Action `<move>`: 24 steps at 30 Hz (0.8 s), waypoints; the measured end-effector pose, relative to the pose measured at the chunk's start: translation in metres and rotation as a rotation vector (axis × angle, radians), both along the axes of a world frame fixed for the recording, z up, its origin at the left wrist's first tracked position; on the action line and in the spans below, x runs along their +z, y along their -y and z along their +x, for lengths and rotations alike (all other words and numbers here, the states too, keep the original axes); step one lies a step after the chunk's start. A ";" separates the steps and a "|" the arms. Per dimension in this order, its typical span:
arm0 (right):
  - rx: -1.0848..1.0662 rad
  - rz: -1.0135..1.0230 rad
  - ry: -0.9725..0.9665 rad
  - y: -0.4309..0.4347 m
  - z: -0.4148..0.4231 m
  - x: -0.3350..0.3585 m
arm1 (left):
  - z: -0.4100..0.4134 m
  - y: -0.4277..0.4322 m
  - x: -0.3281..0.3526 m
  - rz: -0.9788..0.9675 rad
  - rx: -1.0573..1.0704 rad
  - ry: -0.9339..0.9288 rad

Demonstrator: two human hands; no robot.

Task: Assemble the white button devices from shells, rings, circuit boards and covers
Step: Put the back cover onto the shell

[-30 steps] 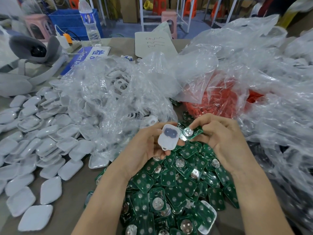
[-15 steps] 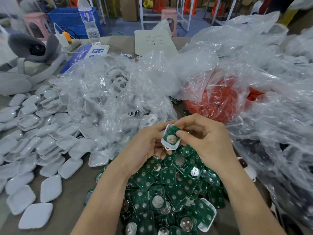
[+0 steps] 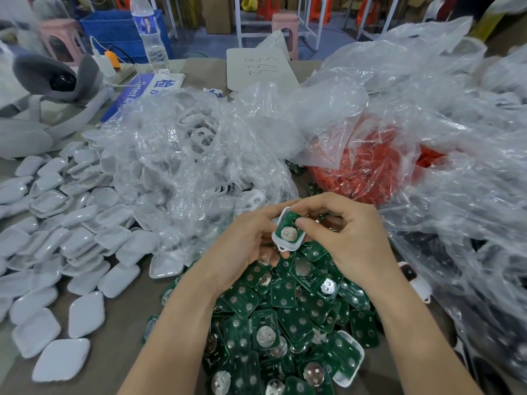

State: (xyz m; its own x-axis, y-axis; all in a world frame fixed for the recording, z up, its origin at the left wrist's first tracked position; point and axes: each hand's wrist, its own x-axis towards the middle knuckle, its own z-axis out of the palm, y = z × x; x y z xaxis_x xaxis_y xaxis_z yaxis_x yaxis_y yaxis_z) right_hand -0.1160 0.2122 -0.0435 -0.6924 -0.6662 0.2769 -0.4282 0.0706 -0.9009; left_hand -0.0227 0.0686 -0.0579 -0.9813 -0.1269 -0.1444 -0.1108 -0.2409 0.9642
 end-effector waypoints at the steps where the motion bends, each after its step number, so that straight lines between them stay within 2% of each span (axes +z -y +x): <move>1: -0.004 0.000 -0.011 0.000 0.001 0.000 | 0.000 0.000 0.000 0.004 0.000 -0.002; 11: -0.027 0.011 -0.109 0.004 0.002 0.001 | 0.001 0.000 -0.003 0.003 0.001 -0.022; 19: -0.049 0.039 -0.100 0.005 0.001 -0.001 | 0.003 -0.001 -0.003 -0.063 0.021 -0.052; 24: -0.036 0.063 -0.020 0.004 0.000 -0.001 | 0.003 -0.001 -0.004 -0.071 0.014 -0.056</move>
State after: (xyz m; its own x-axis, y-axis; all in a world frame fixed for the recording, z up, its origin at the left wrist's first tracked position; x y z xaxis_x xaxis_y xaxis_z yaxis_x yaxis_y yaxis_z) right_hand -0.1162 0.2084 -0.0449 -0.7111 -0.6574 0.2493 -0.4420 0.1422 -0.8857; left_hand -0.0197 0.0692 -0.0615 -0.9857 -0.1483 -0.0796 -0.0535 -0.1726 0.9835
